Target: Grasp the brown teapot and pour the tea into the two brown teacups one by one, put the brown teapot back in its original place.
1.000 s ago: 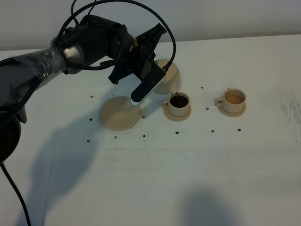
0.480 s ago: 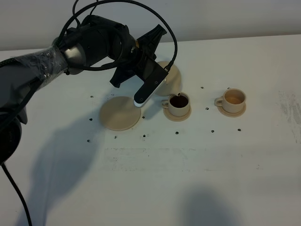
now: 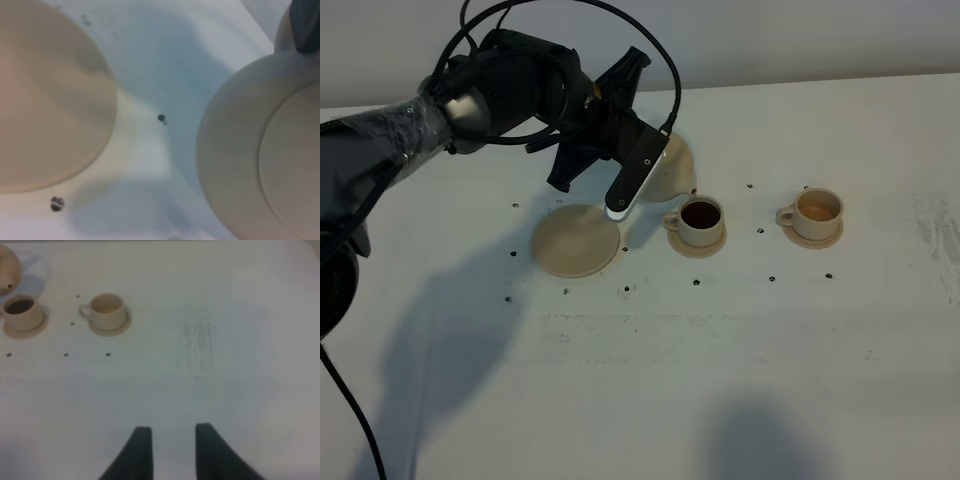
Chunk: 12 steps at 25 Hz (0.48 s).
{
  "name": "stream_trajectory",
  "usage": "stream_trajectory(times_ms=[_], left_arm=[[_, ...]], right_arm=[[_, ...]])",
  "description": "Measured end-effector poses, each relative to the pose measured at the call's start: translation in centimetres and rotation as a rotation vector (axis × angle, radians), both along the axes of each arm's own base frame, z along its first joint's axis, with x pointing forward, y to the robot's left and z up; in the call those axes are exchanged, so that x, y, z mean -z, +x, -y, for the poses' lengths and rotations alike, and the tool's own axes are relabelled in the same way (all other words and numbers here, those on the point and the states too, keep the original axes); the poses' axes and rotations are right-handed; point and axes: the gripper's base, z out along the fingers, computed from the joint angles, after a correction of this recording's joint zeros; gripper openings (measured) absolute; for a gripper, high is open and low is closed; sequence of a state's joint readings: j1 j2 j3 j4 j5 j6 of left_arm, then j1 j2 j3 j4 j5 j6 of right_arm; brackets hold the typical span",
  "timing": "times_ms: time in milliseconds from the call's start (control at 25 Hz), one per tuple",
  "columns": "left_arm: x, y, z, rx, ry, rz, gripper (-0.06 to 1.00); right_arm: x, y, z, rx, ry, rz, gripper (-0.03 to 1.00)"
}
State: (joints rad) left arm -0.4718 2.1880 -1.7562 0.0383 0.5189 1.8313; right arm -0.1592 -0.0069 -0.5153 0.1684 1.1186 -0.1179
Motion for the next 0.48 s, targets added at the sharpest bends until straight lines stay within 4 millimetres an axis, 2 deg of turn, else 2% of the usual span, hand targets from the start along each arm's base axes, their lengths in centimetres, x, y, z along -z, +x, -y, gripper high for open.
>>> stream_trajectory(times_ms=[320, 480], left_arm=[[0.1, -0.2, -0.8, -0.168, -0.080, -0.111, 0.12], [-1.3, -0.7, -1.4, -0.280, -0.144, -0.165, 0.12]], right_arm=[[0.0, 0.0, 0.0, 0.000, 0.000, 0.000, 0.23], [0.0, 0.0, 0.0, 0.000, 0.000, 0.000, 0.23]])
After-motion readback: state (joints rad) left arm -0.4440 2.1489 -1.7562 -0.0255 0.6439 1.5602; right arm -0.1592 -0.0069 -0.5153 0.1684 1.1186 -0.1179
